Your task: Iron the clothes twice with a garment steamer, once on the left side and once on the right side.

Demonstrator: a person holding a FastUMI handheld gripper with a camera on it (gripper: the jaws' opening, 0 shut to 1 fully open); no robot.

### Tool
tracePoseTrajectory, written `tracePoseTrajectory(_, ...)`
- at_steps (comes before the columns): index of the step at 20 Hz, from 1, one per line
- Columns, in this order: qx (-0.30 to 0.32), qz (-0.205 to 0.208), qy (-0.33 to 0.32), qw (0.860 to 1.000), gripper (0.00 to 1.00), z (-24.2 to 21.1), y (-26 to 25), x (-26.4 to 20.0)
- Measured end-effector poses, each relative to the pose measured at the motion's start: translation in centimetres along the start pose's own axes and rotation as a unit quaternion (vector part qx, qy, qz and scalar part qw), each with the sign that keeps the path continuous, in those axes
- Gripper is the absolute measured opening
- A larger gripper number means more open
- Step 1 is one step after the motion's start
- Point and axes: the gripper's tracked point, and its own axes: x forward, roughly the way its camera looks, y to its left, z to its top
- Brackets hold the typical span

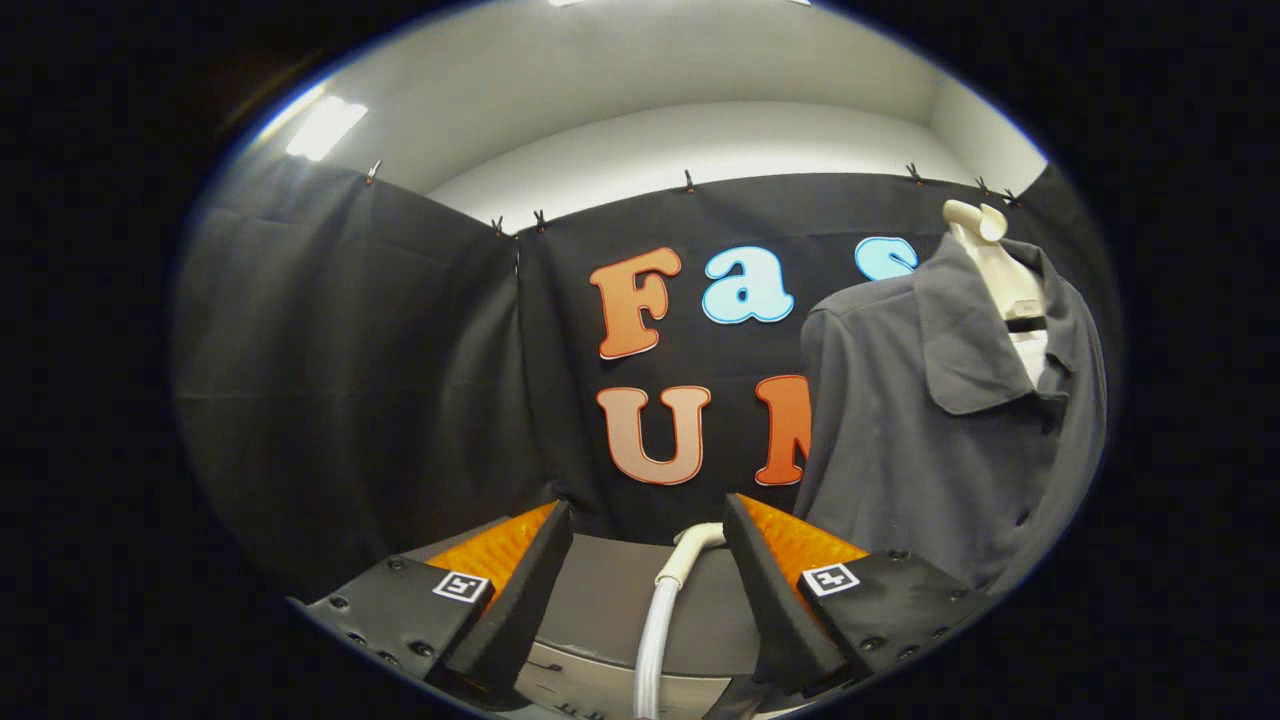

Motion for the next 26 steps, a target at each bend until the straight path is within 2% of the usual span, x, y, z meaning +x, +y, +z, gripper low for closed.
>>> tracePoseTrajectory(4,-0.056,-0.015,0.046,0.997,0.97,-3.0,0.7,8.2)
tracePoseTrajectory(6,-0.075,-0.018,0.095,0.992,0.97,-6.6,0.8,12.5)
tracePoseTrajectory(9,-0.092,-0.044,0.192,0.976,0.97,-13.4,-1.0,17.3)
tracePoseTrajectory(11,-0.076,-0.063,0.216,0.971,0.98,-15.9,-2.3,19.4)
tracePoseTrajectory(13,-0.066,-0.074,0.233,0.967,0.97,-17.0,-3.4,20.1)
tracePoseTrajectory(17,-0.053,-0.064,0.286,0.955,0.97,-19.1,-3.4,20.6)
tracePoseTrajectory(19,-0.063,-0.063,0.325,0.942,0.97,-20.7,-3.7,20.6)
tracePoseTrajectory(22,-0.04,-0.071,0.367,0.926,0.97,-22.5,-4.5,20.6)
tracePoseTrajectory(24,-0.007,-0.075,0.394,0.916,0.89,-23.5,-5.0,20.2)
tracePoseTrajectory(26,0.027,-0.072,0.405,0.911,0.69,-24.3,-5.3,20.2)
